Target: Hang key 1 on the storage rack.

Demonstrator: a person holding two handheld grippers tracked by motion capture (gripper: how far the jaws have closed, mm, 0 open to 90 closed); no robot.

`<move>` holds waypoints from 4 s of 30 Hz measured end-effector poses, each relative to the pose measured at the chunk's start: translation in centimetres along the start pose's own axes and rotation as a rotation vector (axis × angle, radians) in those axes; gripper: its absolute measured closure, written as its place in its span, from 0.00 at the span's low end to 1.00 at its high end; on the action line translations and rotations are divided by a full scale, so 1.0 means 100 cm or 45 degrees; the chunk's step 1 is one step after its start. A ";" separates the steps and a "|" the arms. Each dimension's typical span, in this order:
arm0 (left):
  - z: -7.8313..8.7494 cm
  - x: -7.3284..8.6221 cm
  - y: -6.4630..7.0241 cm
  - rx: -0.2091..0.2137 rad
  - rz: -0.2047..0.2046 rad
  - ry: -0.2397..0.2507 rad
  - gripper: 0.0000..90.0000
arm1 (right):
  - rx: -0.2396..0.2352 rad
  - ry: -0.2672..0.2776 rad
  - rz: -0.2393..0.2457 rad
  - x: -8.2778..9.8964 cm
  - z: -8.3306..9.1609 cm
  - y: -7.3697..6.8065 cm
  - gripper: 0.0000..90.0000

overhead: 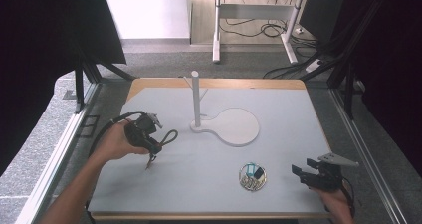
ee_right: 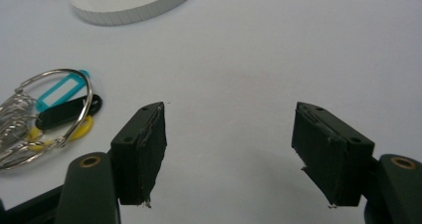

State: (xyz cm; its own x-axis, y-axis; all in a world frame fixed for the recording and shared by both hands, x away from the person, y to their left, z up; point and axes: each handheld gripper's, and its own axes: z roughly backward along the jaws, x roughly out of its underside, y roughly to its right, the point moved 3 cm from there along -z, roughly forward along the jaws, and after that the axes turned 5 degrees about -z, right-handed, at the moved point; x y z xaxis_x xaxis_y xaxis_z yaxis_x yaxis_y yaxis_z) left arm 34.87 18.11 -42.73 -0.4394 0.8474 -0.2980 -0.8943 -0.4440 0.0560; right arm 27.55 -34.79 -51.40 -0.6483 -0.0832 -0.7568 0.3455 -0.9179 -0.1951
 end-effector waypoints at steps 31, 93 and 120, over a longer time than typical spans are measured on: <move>0.053 -0.034 -0.012 -0.033 0.000 0.111 0.74 | -0.039 0.029 -0.006 -0.004 0.002 -0.003 0.34; 0.096 -0.091 -0.048 -0.050 0.044 0.175 0.74 | -0.041 -0.007 0.014 -0.002 -0.005 -0.009 0.35; 0.076 -0.104 -0.089 0.002 0.151 0.186 0.74 | -0.032 -0.019 0.014 0.000 -0.007 -0.007 0.35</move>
State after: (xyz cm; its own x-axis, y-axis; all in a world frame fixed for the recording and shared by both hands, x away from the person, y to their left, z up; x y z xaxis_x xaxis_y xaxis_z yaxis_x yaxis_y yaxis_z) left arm 46.71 15.45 -32.86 -0.5252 0.7377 -0.4242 -0.8369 -0.5380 0.1005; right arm 27.77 -33.89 -51.73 -0.6541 -0.0990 -0.7499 0.3697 -0.9068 -0.2028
